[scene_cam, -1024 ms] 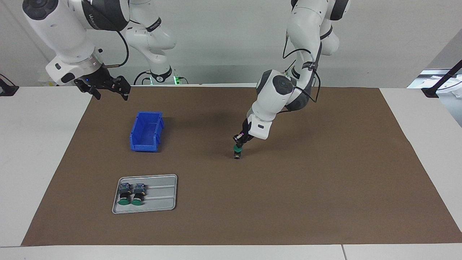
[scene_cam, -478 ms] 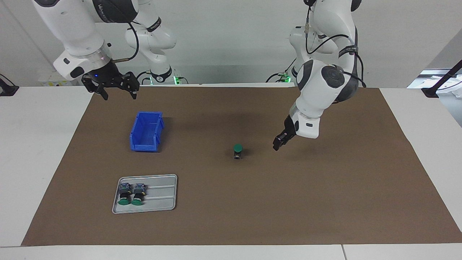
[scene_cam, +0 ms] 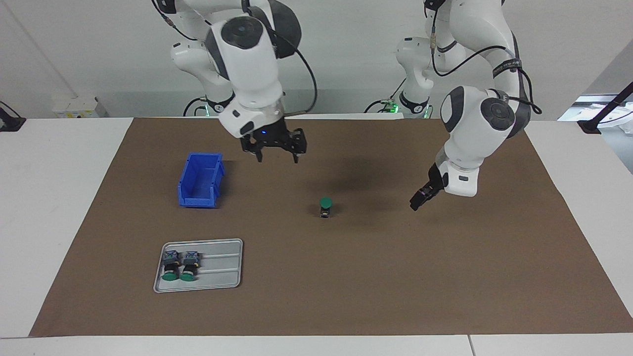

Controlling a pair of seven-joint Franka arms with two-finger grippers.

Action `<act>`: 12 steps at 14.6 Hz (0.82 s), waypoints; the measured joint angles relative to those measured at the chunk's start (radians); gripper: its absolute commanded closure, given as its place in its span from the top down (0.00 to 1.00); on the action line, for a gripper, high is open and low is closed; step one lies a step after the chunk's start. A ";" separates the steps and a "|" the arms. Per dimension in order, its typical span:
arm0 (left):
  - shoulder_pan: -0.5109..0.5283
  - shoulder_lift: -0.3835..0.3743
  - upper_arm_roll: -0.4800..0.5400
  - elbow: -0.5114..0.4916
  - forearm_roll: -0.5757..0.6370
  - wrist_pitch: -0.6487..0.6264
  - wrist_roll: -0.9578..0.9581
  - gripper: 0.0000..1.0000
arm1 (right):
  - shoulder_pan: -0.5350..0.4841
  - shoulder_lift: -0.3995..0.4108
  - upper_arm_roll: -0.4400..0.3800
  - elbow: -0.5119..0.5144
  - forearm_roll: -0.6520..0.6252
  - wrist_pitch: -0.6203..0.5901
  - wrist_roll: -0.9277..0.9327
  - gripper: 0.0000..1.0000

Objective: Place and press button with both arms
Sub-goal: 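Withdraw the left gripper while the right gripper reaches the part, then grasp the green-capped part with the right gripper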

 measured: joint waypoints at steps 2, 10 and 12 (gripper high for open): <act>0.044 -0.016 0.001 0.000 0.031 -0.035 0.088 1.00 | 0.059 0.085 0.000 0.013 -0.060 0.088 0.098 0.99; 0.171 -0.144 0.003 0.020 0.140 -0.237 0.324 1.00 | 0.093 0.219 -0.002 -0.102 -0.075 0.356 0.170 0.98; 0.186 -0.156 0.004 0.087 0.170 -0.353 0.402 1.00 | 0.097 0.242 -0.002 -0.124 -0.076 0.390 0.170 0.97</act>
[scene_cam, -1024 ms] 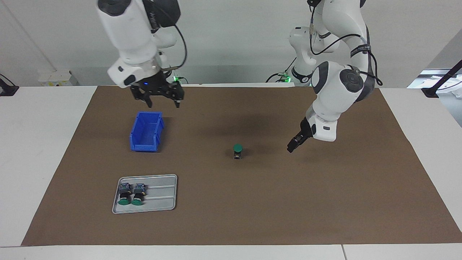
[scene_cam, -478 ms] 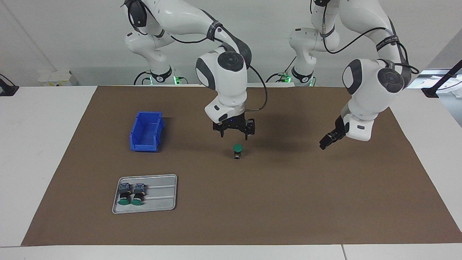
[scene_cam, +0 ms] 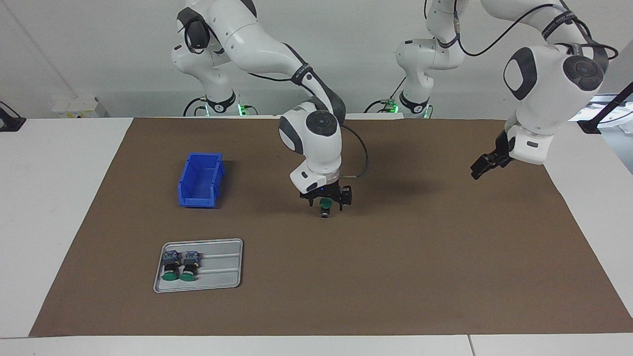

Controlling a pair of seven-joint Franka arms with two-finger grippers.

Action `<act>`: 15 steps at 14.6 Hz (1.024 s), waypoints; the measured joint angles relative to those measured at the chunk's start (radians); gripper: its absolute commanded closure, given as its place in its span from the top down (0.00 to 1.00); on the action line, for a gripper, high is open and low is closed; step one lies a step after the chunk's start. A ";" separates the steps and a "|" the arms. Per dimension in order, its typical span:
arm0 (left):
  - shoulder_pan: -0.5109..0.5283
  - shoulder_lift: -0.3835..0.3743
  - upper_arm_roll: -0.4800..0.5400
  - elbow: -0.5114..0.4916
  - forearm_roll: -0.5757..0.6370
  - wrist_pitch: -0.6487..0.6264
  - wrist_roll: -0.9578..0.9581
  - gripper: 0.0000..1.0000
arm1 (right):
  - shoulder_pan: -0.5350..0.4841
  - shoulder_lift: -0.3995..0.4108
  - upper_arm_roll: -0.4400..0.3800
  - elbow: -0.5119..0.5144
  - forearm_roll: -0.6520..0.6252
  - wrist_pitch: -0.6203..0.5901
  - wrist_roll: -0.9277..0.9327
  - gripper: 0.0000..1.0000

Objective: Place and press button with both arms
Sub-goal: 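Grasp the green-capped part with the right gripper, then carry the part into the blue bin and open the right gripper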

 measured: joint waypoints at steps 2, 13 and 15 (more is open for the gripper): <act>0.021 -0.002 0.000 0.064 0.004 -0.077 0.055 1.00 | 0.000 0.004 0.000 -0.022 0.000 0.011 0.000 0.90; 0.029 -0.001 0.000 0.177 0.004 -0.226 0.106 1.00 | -0.025 -0.021 -0.014 0.051 -0.006 -0.118 -0.144 0.00; 0.028 -0.001 -0.003 0.177 0.004 -0.226 0.106 1.00 | -0.112 -0.078 -0.019 0.070 -0.006 -0.191 -0.283 0.00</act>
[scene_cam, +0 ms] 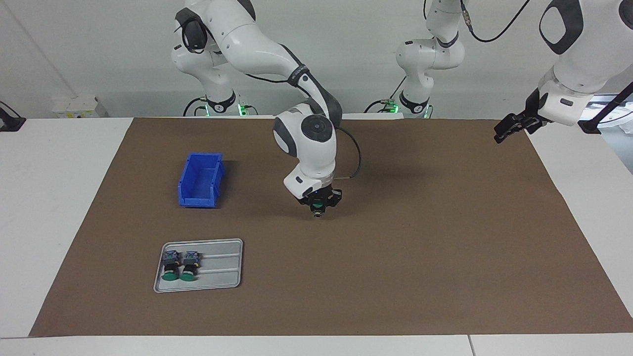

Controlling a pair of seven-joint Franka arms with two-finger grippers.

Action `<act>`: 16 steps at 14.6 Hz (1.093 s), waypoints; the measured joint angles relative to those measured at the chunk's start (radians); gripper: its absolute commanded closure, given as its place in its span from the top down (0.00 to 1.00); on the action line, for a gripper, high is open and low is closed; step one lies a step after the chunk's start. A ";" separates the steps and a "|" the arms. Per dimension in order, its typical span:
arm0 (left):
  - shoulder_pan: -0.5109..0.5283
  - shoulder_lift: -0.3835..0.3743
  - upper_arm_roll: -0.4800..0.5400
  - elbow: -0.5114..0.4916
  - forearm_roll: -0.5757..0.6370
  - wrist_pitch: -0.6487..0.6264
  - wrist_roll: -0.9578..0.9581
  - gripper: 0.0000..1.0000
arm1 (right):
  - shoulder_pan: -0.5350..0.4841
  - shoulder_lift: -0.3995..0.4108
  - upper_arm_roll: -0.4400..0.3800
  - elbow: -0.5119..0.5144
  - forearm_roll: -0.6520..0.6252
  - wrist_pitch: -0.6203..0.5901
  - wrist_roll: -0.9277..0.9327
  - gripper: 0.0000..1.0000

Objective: Place and press button with both arms
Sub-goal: 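Carry the part into the blue bin and open the right gripper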

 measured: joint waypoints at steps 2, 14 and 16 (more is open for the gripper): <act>-0.002 0.000 -0.002 0.000 0.000 0.000 0.000 1.00 | -0.140 -0.107 -0.001 -0.041 0.002 -0.083 -0.214 0.00; -0.008 -0.011 -0.010 -0.056 0.000 0.080 0.013 1.00 | -0.499 -0.563 0.008 -0.739 0.045 0.071 -0.754 0.00; -0.008 -0.015 -0.010 -0.064 0.000 0.083 0.019 1.00 | -0.498 -0.566 0.010 -0.786 0.045 0.098 -0.754 0.02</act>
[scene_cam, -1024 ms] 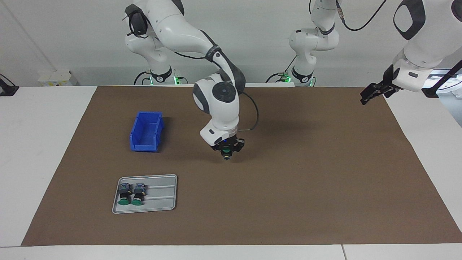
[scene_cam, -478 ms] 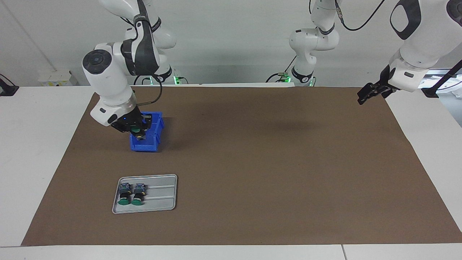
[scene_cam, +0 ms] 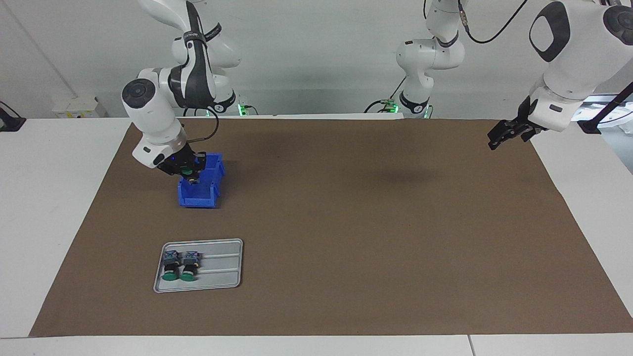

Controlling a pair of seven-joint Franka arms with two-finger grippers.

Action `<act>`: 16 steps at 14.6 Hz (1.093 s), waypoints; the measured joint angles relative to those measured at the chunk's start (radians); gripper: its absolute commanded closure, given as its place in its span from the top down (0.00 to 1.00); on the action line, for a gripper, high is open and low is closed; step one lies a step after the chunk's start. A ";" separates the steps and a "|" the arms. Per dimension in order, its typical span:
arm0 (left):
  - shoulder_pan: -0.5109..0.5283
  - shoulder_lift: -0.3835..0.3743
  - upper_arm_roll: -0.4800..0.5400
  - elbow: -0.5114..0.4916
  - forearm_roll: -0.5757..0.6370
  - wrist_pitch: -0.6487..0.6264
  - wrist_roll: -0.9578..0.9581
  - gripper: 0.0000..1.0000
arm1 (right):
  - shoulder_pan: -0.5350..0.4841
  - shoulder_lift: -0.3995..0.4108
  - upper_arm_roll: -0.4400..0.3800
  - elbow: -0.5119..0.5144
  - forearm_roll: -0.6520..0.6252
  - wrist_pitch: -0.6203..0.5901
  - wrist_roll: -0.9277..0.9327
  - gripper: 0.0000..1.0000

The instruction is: Place and press button with both arms

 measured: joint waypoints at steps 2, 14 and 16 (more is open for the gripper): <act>0.000 -0.002 0.000 -0.002 -0.008 0.000 0.007 1.00 | 0.003 0.001 0.000 -0.031 0.000 0.031 0.000 0.03; 0.000 -0.003 -0.001 -0.005 -0.033 -0.001 0.031 1.00 | 0.028 0.007 0.003 -0.100 0.000 0.104 0.000 0.48; 0.000 -0.004 -0.001 -0.005 -0.034 -0.001 0.031 1.00 | 0.043 0.007 0.004 -0.096 0.001 0.104 0.002 0.49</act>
